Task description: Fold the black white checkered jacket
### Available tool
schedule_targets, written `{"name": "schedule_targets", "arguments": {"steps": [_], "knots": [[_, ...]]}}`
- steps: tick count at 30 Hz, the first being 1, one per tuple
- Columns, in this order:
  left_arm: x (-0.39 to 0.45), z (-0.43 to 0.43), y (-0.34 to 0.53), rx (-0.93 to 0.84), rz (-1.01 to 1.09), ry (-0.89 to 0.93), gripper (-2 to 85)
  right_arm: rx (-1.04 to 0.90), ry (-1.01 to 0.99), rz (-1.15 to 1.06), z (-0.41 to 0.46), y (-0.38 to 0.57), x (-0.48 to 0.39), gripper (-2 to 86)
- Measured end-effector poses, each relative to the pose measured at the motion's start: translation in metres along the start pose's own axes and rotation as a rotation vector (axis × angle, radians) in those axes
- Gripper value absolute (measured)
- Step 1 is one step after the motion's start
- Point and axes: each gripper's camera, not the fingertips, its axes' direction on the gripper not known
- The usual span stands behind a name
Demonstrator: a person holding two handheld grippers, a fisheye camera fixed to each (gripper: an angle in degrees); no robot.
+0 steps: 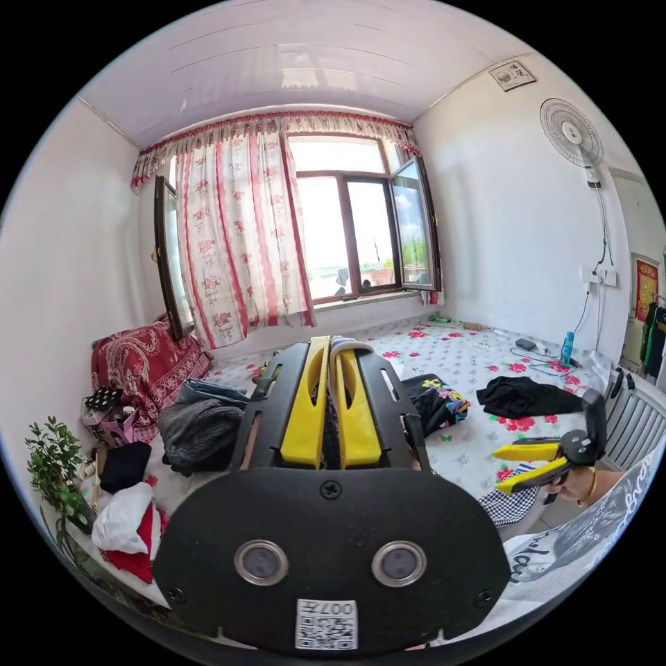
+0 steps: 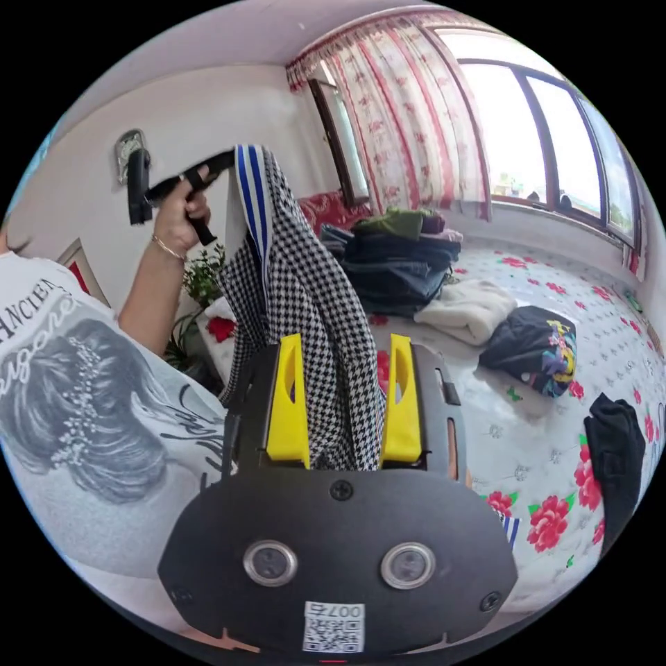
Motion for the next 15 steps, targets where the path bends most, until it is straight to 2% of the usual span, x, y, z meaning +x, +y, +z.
{"name": "schedule_targets", "arguments": {"steps": [4, 6, 8, 9, 10, 12, 15], "knots": [[0.009, -0.012, 0.005, 0.019, 0.014, 0.010, -0.9, -0.088, 0.068, -0.010, 0.063, -0.013, 0.016, 11.9], [0.009, -0.019, 0.007, 0.021, 0.034, 0.006, -0.9, -0.159, 0.013, -0.008, 0.098, -0.017, 0.030, 10.7], [0.006, -0.024, 0.012, 0.020, 0.061, 0.003, -0.9, -0.374, -0.092, -0.034, 0.152, -0.014, 0.047, 7.7], [0.002, -0.023, 0.019, 0.003, 0.088, 0.001, -0.9, -0.407, -0.124, -0.030, 0.158, -0.013, 0.052, 6.8], [-0.002, -0.020, 0.030, -0.025, 0.099, -0.028, -0.9, -0.392, -0.152, 0.026, 0.157, -0.014, 0.063, 6.2], [-0.012, -0.019, 0.053, -0.088, 0.094, -0.117, -0.9, -0.280, -0.069, 0.091, 0.125, -0.015, 0.073, 5.6], [-0.032, -0.041, 0.092, -0.145, 0.050, -0.197, -0.9, -0.051, 0.052, 0.089, 0.025, -0.019, 0.065, 5.5]]}}
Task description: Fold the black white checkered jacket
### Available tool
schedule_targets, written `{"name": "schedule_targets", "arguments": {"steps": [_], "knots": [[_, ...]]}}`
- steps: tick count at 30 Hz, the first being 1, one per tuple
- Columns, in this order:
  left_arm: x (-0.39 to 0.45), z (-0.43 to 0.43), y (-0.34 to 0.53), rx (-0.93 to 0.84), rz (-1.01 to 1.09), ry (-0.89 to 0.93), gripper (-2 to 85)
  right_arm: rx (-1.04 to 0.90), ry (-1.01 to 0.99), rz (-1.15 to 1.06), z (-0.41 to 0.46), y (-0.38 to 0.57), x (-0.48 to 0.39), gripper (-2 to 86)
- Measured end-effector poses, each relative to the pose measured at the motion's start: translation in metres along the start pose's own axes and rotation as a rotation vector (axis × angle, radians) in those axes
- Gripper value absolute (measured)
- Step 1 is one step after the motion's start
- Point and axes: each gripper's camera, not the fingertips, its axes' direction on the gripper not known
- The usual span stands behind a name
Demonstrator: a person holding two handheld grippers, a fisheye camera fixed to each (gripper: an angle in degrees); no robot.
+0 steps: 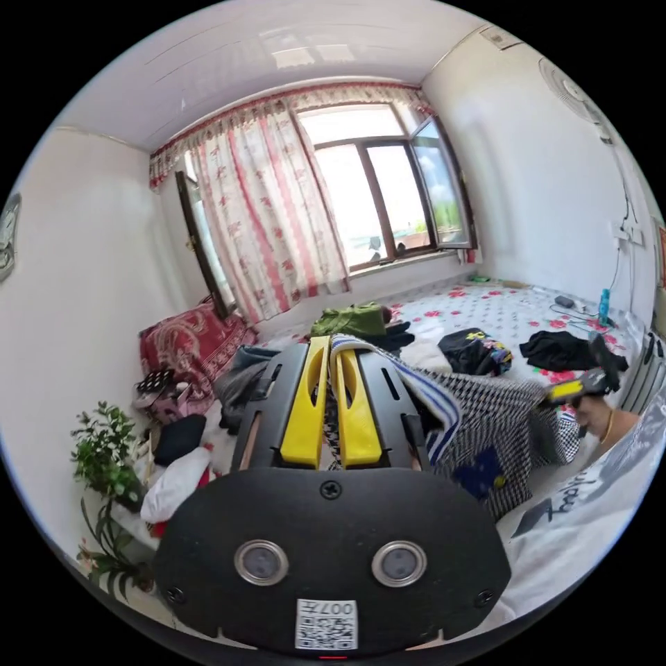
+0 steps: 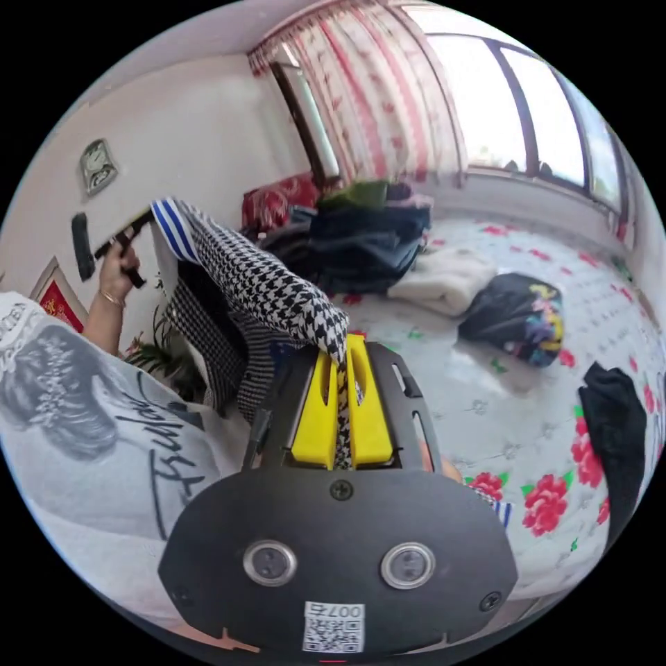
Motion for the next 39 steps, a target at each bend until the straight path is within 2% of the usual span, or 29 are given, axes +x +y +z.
{"name": "schedule_targets", "arguments": {"steps": [3, 5, 8, 12, 15, 18, 20, 21, 22, 23, 25, 27, 28, 30, 32, 34, 37, 39], "knots": [[-0.009, -0.042, 0.021, 0.088, -0.048, 0.086, -0.9, 0.210, 0.155, -0.108, -0.118, -0.004, -0.040, 5.4], [0.002, -0.073, 0.014, 0.176, 0.007, 0.049, -0.9, 0.336, 0.320, -0.232, -0.191, -0.013, -0.087, 5.4], [0.001, -0.115, -0.013, 0.349, 0.023, -0.008, -0.9, 0.514, 0.476, -0.321, -0.247, -0.025, -0.135, 5.3], [-0.048, -0.134, -0.048, 0.579, -0.150, 0.105, -0.9, 0.698, 0.517, -0.413, -0.278, -0.053, -0.168, 4.9], [-0.057, -0.118, -0.078, 0.651, -0.134, 0.022, -0.9, 0.783, 0.476, -0.464, -0.285, -0.085, -0.176, 4.6], [-0.060, -0.072, -0.114, 0.664, -0.096, -0.008, -0.6, 0.770, 0.544, -0.450, -0.268, -0.131, -0.166, 4.1], [-0.057, -0.006, -0.149, 0.554, -0.049, -0.040, -0.2, 0.628, 0.565, -0.407, -0.225, -0.183, -0.127, 4.1], [-0.058, 0.059, -0.171, 0.412, -0.023, -0.010, 0.6, 0.565, 0.552, -0.378, -0.209, -0.197, -0.110, 4.1], [-0.060, 0.138, -0.187, 0.224, -0.024, 0.036, 2.4, 0.419, 0.514, -0.314, -0.170, -0.222, -0.071, 4.3], [-0.061, 0.179, -0.189, 0.132, -0.036, 0.060, 3.7, 0.278, 0.485, -0.238, -0.123, -0.236, -0.024, 4.3], [-0.063, 0.328, -0.156, -0.249, -0.133, 0.123, 8.0, 0.055, 0.409, -0.113, -0.048, -0.230, 0.053, 3.8], [-0.062, 0.383, -0.101, -0.386, -0.219, 0.120, 8.4, -0.163, 0.258, 0.025, 0.014, -0.193, 0.124, 2.7], [-0.057, 0.395, -0.058, -0.374, -0.249, 0.134, 7.9, -0.240, 0.199, 0.075, 0.039, -0.156, 0.156, 2.0], [-0.041, 0.410, 0.011, -0.404, -0.282, 0.138, 7.4, -0.294, 0.230, 0.125, 0.061, -0.089, 0.188, 1.0], [-0.012, 0.428, 0.084, -0.515, -0.276, 0.171, 6.7, -0.368, 0.285, 0.182, 0.079, -0.001, 0.217, 1.0], [0.040, 0.443, 0.175, -0.737, -0.225, 0.237, 5.7, -0.407, 0.302, 0.250, 0.087, 0.055, 0.233, 1.7], [0.096, 0.445, 0.244, -0.942, -0.136, 0.202, 2.0, -0.433, 0.292, 0.347, 0.103, 0.110, 0.254, 3.5], [0.115, 0.449, 0.255, -0.952, -0.108, 0.179, 0.0, -0.428, 0.258, 0.386, 0.119, 0.124, 0.263, 4.4]]}}
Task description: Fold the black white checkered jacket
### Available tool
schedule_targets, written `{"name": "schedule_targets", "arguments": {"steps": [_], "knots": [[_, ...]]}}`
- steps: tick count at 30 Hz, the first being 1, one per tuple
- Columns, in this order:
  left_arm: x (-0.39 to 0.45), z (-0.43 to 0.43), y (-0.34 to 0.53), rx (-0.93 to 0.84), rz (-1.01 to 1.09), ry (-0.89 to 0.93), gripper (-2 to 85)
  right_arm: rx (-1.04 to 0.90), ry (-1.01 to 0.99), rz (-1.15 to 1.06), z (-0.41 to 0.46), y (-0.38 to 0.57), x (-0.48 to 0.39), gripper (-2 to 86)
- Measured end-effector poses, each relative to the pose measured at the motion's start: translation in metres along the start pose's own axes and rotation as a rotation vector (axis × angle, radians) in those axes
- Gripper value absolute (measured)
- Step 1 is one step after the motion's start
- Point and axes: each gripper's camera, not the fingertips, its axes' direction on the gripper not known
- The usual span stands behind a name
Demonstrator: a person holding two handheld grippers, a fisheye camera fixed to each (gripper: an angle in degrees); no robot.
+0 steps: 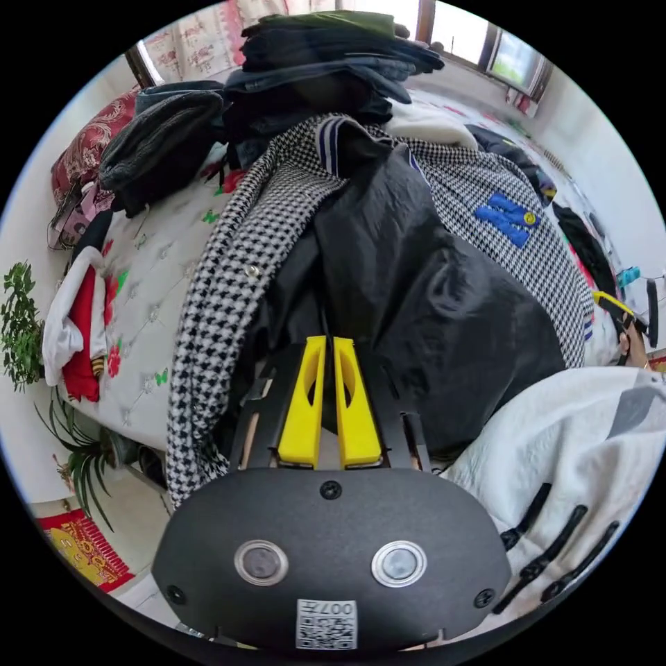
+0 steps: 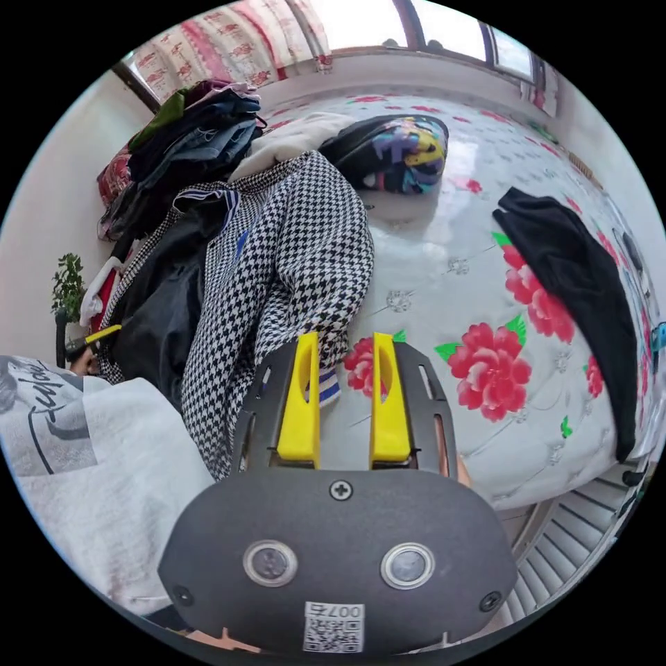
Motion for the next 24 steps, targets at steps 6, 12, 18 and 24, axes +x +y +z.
{"name": "schedule_targets", "arguments": {"steps": [6, 12, 18, 24], "knots": [[0.049, 0.092, -0.042, -0.193, 0.230, -0.232, -0.9, -0.247, -0.165, 0.009, 0.099, -0.037, -0.012, 2.1], [0.079, 0.111, -0.055, -0.214, 0.347, -0.342, -1.0, 0.107, 0.348, 0.103, -0.043, -0.040, 0.053, 0.2], [0.062, 0.105, -0.054, -0.157, 0.280, -0.238, -1.0, 0.363, 0.392, 0.366, -0.155, 0.031, 0.124, 0.4], [0.047, 0.082, -0.049, -0.131, 0.207, -0.214, -0.9, 0.290, -0.077, 0.008, -0.076, 0.085, -0.033, 4.5]]}}
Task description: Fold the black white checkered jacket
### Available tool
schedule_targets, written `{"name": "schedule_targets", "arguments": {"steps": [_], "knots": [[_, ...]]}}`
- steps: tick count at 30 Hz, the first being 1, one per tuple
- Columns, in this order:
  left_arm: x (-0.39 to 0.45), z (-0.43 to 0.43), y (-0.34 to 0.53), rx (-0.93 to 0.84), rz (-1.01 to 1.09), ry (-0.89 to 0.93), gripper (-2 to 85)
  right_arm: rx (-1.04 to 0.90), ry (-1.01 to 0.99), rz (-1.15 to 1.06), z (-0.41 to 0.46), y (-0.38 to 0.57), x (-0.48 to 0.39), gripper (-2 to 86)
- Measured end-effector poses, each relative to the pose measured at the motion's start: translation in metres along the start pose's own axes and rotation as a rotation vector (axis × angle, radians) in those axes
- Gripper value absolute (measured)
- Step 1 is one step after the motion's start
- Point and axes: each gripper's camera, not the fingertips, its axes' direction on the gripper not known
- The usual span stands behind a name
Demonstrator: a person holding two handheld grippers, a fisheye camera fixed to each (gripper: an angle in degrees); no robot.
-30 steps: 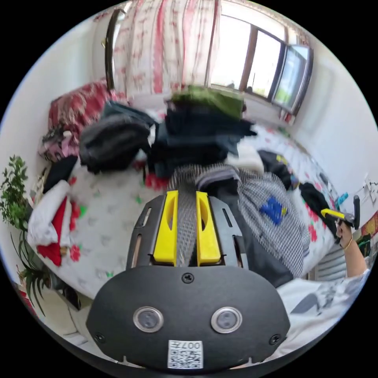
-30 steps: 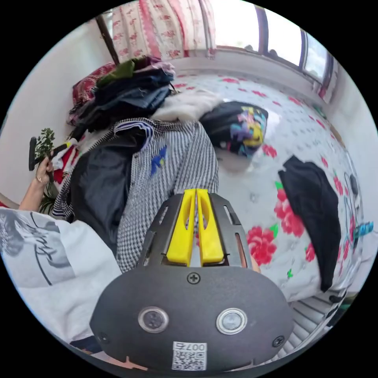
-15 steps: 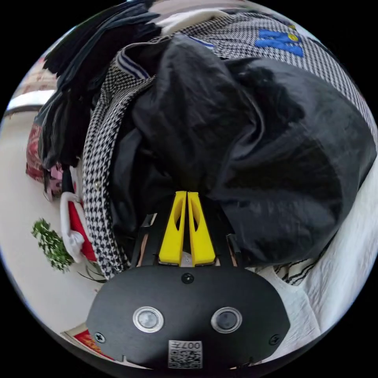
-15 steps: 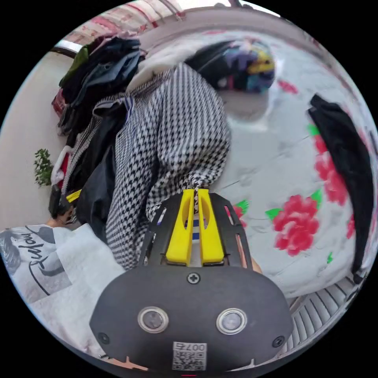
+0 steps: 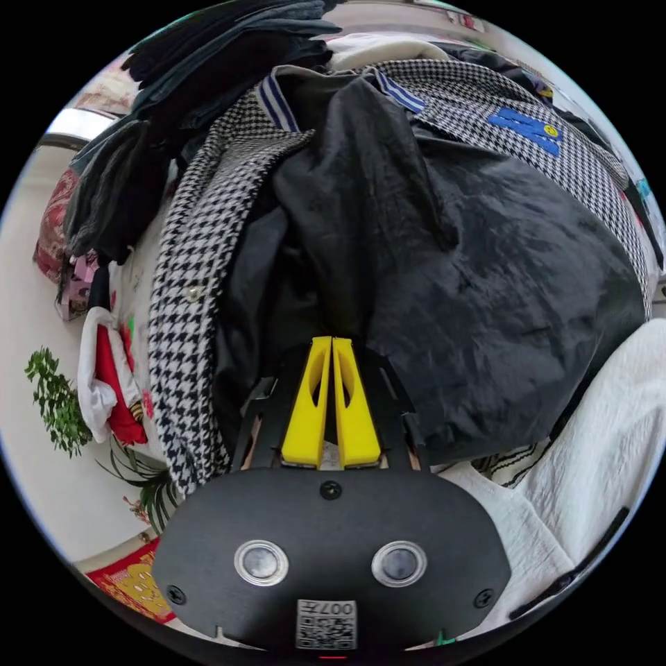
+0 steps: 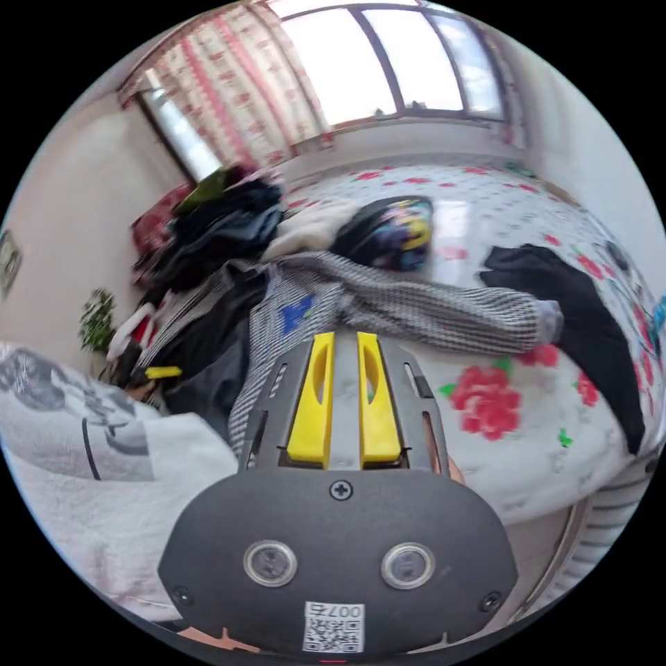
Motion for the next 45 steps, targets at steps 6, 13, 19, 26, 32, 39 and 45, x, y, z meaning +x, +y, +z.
{"name": "schedule_targets", "arguments": {"steps": [6, 13, 19, 26, 32, 39, 45], "knots": [[0.004, -0.030, 0.049, 0.057, 0.005, -0.149, -1.0, -0.362, -0.040, -0.328, 0.129, 0.075, -0.170, 9.3], [-0.021, -0.059, 0.094, 0.128, 0.019, -0.135, -0.9, -0.521, 0.111, -0.401, 0.154, 0.108, -0.188, 6.6], [-0.089, -0.099, 0.145, 0.309, -0.188, 0.142, -1.0, -0.379, -0.190, -0.161, 0.055, 0.057, -0.133, 5.4], [-0.114, -0.148, 0.205, 0.512, -0.180, 0.175, -0.6, -0.189, -0.459, 0.153, 0.002, 0.017, -0.093, 5.1], [-0.140, -0.141, 0.213, 0.494, -0.213, 0.187, 7.9, 0.000, -0.465, 0.149, 0.003, -0.017, -0.174, 6.1], [-0.150, -0.117, 0.181, 0.279, -0.126, 0.086, 6.8, -0.163, -0.230, 0.026, 0.046, 0.055, -0.211, 8.0], [-0.234, -0.164, 0.173, 0.332, -0.082, -0.086, 5.0, -0.388, 0.074, -0.033, 0.062, 0.159, -0.169, 9.9]]}}
